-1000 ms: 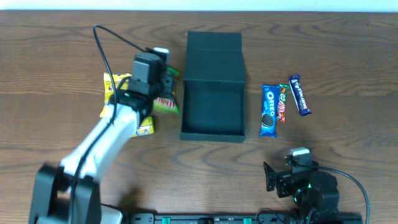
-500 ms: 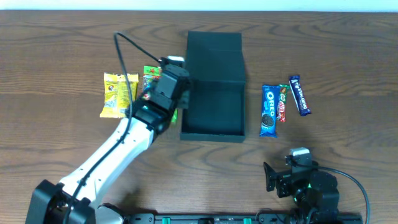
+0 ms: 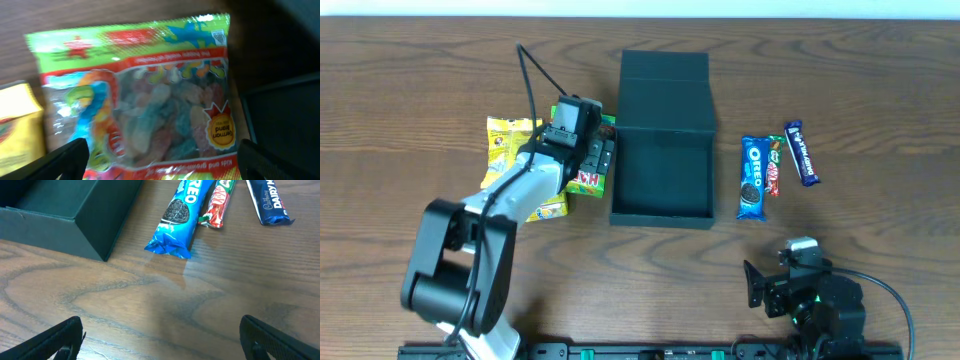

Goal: Pack container
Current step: 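Lift the Haribo bag with the left gripper and lower it into the box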

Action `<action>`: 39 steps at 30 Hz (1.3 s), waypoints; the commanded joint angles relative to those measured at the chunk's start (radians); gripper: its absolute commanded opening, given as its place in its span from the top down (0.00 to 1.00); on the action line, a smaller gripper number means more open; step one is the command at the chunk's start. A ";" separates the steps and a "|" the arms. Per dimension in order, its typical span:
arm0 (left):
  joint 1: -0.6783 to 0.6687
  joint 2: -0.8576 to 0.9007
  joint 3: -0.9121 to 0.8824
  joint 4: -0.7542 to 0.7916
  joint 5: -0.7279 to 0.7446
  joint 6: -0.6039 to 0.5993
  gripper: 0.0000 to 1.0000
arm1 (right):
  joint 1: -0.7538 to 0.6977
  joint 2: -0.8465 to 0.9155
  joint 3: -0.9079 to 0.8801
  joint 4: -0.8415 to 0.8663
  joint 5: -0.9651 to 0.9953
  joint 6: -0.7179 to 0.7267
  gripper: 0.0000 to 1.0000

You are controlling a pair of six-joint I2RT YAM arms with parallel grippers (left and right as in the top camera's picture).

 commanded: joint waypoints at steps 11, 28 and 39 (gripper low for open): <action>0.014 0.150 0.009 0.008 0.037 0.021 0.34 | -0.005 -0.006 -0.011 -0.009 0.002 -0.012 0.01; 0.001 -0.251 0.011 -0.003 0.037 -0.051 0.84 | -0.005 -0.006 -0.011 -0.009 0.002 -0.012 0.01; -0.319 -0.357 0.010 -0.065 -0.103 -0.463 0.86 | -0.005 -0.006 -0.011 -0.009 0.002 -0.012 0.01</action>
